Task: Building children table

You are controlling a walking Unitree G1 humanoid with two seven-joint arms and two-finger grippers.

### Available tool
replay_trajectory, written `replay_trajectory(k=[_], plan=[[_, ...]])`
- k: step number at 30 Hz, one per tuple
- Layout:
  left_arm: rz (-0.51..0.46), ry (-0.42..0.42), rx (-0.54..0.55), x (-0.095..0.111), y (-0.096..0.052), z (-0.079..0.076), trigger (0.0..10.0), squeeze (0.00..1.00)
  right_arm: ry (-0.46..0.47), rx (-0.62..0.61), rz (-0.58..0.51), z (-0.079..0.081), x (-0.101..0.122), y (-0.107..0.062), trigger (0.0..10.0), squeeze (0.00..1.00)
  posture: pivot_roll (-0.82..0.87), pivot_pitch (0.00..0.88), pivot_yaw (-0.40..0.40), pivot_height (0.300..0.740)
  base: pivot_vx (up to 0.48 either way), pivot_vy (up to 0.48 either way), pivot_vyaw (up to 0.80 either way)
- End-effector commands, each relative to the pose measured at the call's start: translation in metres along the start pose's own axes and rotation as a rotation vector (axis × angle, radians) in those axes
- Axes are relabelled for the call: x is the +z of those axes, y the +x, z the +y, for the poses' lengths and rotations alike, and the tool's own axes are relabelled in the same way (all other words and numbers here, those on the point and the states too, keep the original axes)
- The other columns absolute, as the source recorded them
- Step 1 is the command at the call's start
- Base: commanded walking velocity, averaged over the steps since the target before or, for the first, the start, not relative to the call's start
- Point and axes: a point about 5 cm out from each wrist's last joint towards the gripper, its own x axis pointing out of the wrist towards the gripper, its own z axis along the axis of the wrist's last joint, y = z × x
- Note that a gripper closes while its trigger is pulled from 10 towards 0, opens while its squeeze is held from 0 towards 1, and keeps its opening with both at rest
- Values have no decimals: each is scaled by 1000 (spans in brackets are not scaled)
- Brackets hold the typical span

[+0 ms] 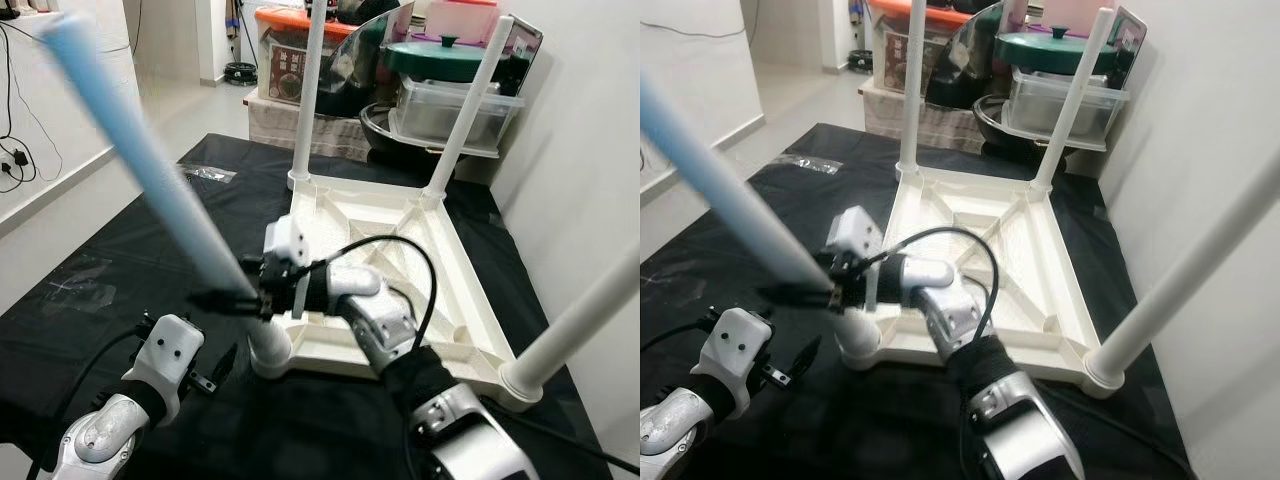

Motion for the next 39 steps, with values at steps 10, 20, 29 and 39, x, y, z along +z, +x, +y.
replay_trajectory(k=[10,20,29,39], plan=[[32,-33,1,-10,2,-3,10000,0,215,-388,23,-38,-28,-47,0,0,151,0,-128,740,0,0,0],[39,-32,4,-11,2,1,10000,0,303,-675,-59,-48,-37,-89,0,0,137,0,-106,740,0,0,0],[38,-21,5,-12,5,5,10000,0,332,-796,-199,-50,-37,-101,0,0,130,0,-93,740,0,0,0],[39,-15,6,-13,6,6,10000,0,288,-822,-236,-33,-43,-108,0,0,114,0,-76,740,0,0,0]])
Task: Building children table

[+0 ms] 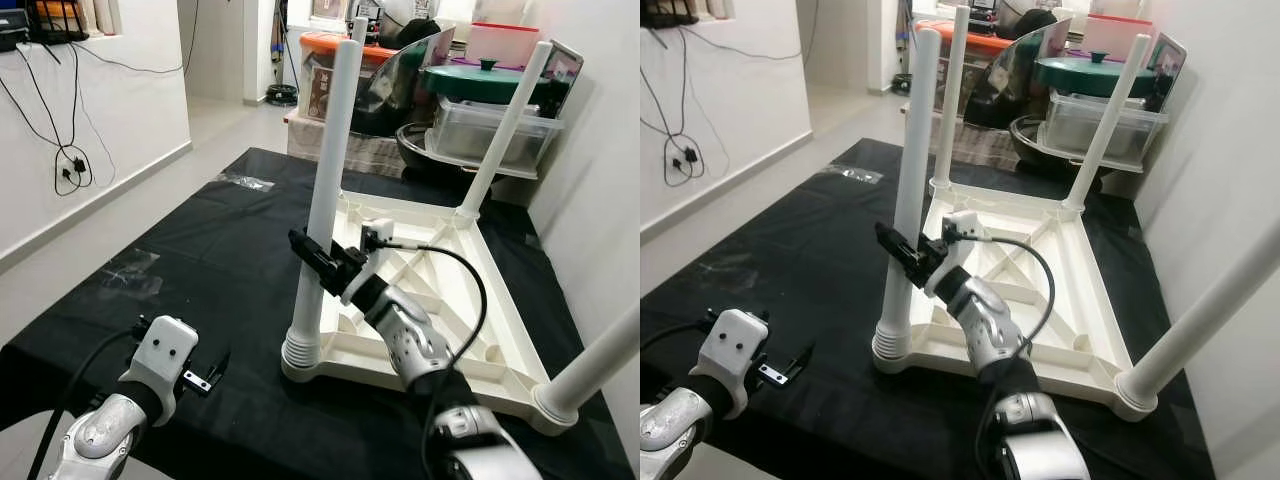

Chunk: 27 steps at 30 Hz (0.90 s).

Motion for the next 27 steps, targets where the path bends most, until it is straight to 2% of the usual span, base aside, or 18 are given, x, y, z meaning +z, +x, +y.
replay_trajectory(k=[1,8,11,12,14,15,16,17,19,22,27], plan=[[1,8,-10,-1,2,1,10000,0,-39,-56,19,-9,-3,-14,0,0,111,0,-74,740,0,0,0],[-8,11,-10,0,6,3,10000,0,-91,-50,-13,-6,5,-13,0,0,107,0,-68,740,0,0,0],[-36,-13,-46,5,6,2,10000,0,-150,20,-202,10,69,17,0,0,112,0,-65,740,0,0,0],[-36,-13,-46,5,6,2,10000,0,-150,20,-202,10,69,17,0,0,112,0,-65,740,0,0,0],[-58,-22,-68,9,6,2,10000,0,-168,112,-312,26,113,31,0,0,113,0,-68,740,0,0,0],[-58,-22,-68,9,6,2,10000,0,-168,112,-312,26,113,31,0,0,113,0,-68,740,0,0,0],[-67,-25,-76,10,5,2,10000,0,-172,144,-340,31,126,34,0,0,113,0,-68,740,0,0,0],[-67,-25,-76,10,5,2,10000,0,-172,144,-340,31,126,34,0,0,113,0,-68,740,0,0,0],[-97,-41,-105,15,5,0,10000,0,-178,193,-382,41,143,39,0,0,113,0,-68,740,0,0,0],[-128,-61,-125,20,4,0,10000,0,-174,226,-394,48,146,42,0,0,119,0,-73,740,0,0,0],[-167,-85,-139,28,4,2,10000,0,-143,274,-374,60,135,46,0,0,122,0,-73,740,0,0,0]])
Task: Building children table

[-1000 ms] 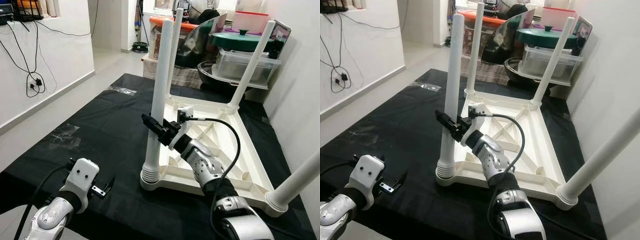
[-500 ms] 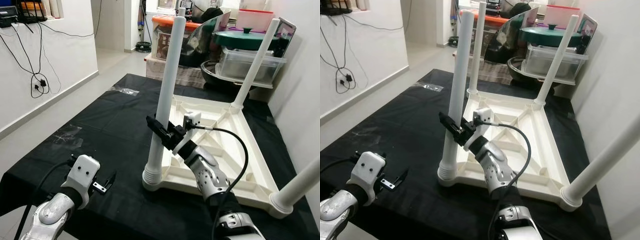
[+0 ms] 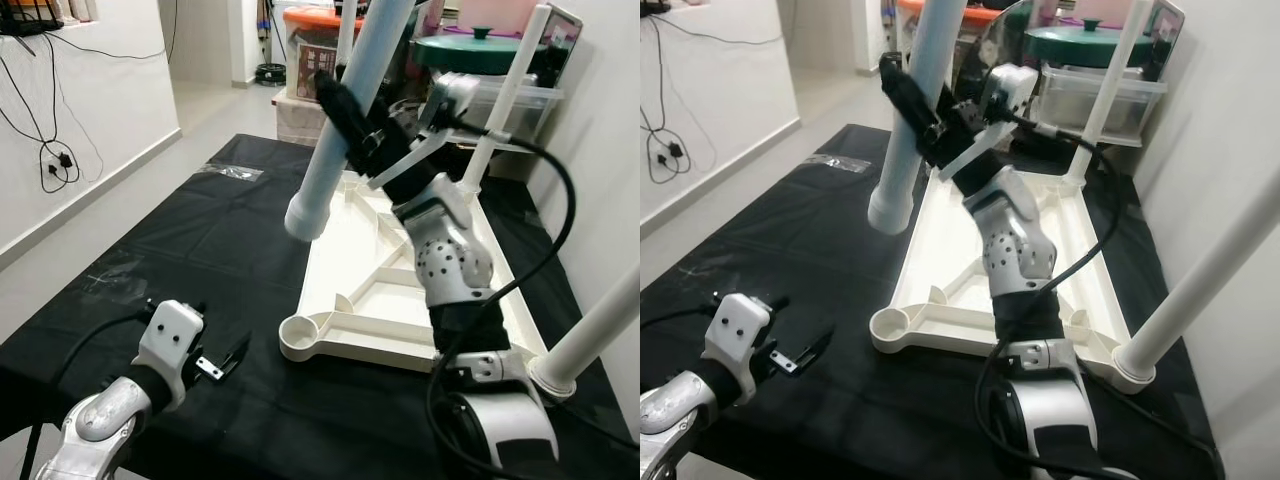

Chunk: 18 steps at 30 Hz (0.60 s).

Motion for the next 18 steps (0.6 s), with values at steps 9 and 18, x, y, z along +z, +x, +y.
replay_trajectory(k=[9,18], plan=[[-89,-36,-64,19,9,9,10000,0,100,149,50,45,-24,7,0,0,111,0,-61,740,0,0,0],[-153,-84,-123,29,40,6,10000,0,109,280,119,65,-38,8,0,0,105,0,-59,740,0,0,0]])
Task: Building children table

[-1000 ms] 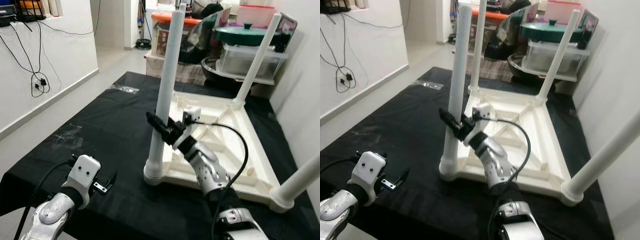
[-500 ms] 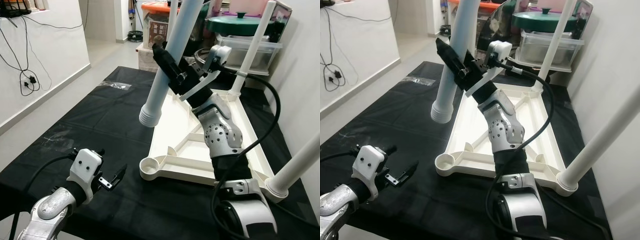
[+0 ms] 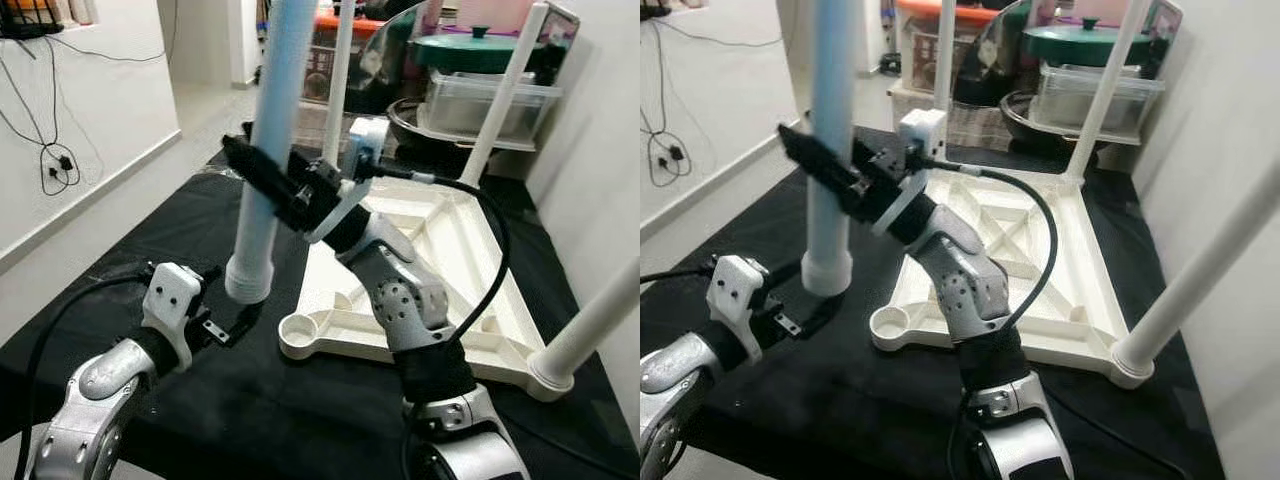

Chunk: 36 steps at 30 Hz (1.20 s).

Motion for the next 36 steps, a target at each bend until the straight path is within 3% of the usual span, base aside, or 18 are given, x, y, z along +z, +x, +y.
replay_trajectory(k=[1,5,19,31,36], plan=[[-37,-19,-43,5,10,-5,10000,0,0,46,26,7,-5,3,0,0,99,0,-55,740,0,0,0],[-62,-54,-115,11,22,-14,10000,0,0,49,32,12,-8,4,0,0,97,0,-48,740,0,0,0],[-50,-73,-257,6,31,-41,10000,0,-11,17,53,8,-12,7,0,0,93,0,-56,740,0,0,0],[-98,-78,-136,14,29,-19,10000,0,29,67,81,18,-19,2,0,0,84,0,-60,740,0,0,0],[-131,-88,-124,21,32,-17,10000,0,36,76,97,20,-23,-1,0,0,83,0,-62,740,0,0,0]])
